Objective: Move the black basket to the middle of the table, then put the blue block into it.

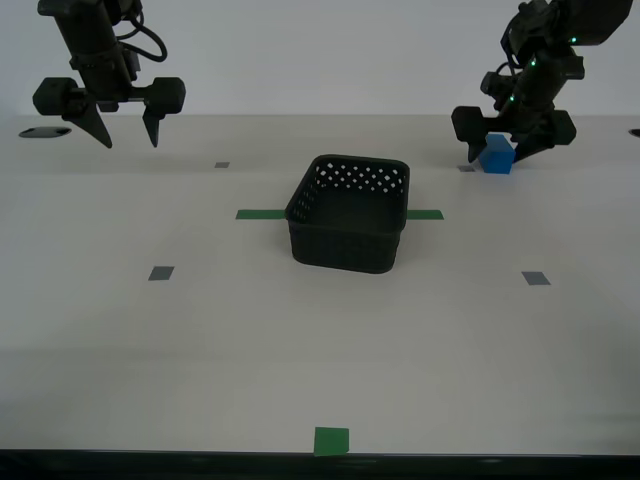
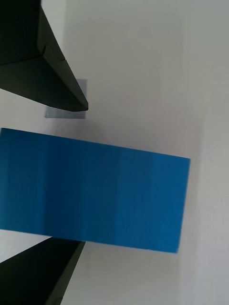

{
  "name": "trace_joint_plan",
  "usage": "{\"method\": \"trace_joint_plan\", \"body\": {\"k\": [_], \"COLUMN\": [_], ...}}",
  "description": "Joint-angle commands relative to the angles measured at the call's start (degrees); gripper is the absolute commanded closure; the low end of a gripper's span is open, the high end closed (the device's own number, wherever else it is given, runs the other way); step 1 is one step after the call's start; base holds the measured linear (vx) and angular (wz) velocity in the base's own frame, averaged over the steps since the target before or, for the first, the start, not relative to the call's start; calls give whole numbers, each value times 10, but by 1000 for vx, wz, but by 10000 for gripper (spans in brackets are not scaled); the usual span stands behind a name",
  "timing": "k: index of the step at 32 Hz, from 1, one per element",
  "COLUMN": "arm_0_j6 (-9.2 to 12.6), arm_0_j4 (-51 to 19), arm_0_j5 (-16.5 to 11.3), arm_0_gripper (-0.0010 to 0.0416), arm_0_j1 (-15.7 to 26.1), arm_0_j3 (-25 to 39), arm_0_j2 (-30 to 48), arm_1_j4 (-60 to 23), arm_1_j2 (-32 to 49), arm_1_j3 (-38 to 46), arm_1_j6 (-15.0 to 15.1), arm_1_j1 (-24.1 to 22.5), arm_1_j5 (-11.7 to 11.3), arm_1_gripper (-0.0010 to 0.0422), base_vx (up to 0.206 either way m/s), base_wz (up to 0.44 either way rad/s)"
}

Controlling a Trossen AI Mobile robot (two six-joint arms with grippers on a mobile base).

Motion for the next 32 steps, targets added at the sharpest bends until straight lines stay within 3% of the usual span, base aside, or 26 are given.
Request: {"method": "trace_joint_plan", "body": {"k": [1,5,6,10,13,18,22,24,27,29,30,32], "arm_0_j6": [4,17,28,33,37,36,32,32,31,31,32,32], "arm_0_j4": [6,5,3,2,1,-24,-78,-90,-133,-148,-164,-184], "arm_0_j5": [1,1,1,1,1,-5,-36,-36,-36,-45,-66,-67], "arm_0_gripper": [78,142,171,270,398,405,407,407,407,407,407,407], "arm_0_j1": [1,2,2,1,1,2,3,4,9,13,21,42], "arm_0_j3": [1,1,1,1,1,1,1,1,1,1,1,1], "arm_0_j2": [-4,-4,-4,-4,-4,-26,-85,-104,-158,-182,-208,-235], "arm_1_j4": [2,6,6,6,6,7,10,11,21,31,49,70], "arm_1_j2": [0,0,0,0,0,0,2,2,2,1,2,2], "arm_1_j3": [0,0,0,0,0,0,0,-2,-23,-38,-64,-101], "arm_1_j6": [-1,-1,0,0,0,0,1,2,4,4,4,4], "arm_1_j1": [0,0,-1,-1,-1,0,0,0,0,0,0,1], "arm_1_j5": [1,1,1,1,1,1,1,1,1,1,1,0], "arm_1_gripper": [99,98,99,99,98,99,99,98,99,98,99,98], "base_vx": [0,0,0,0,0,0,0,0,0,0,0,0], "base_wz": [0,0,0,0,0,0,0,0,0,0,0,0]}}
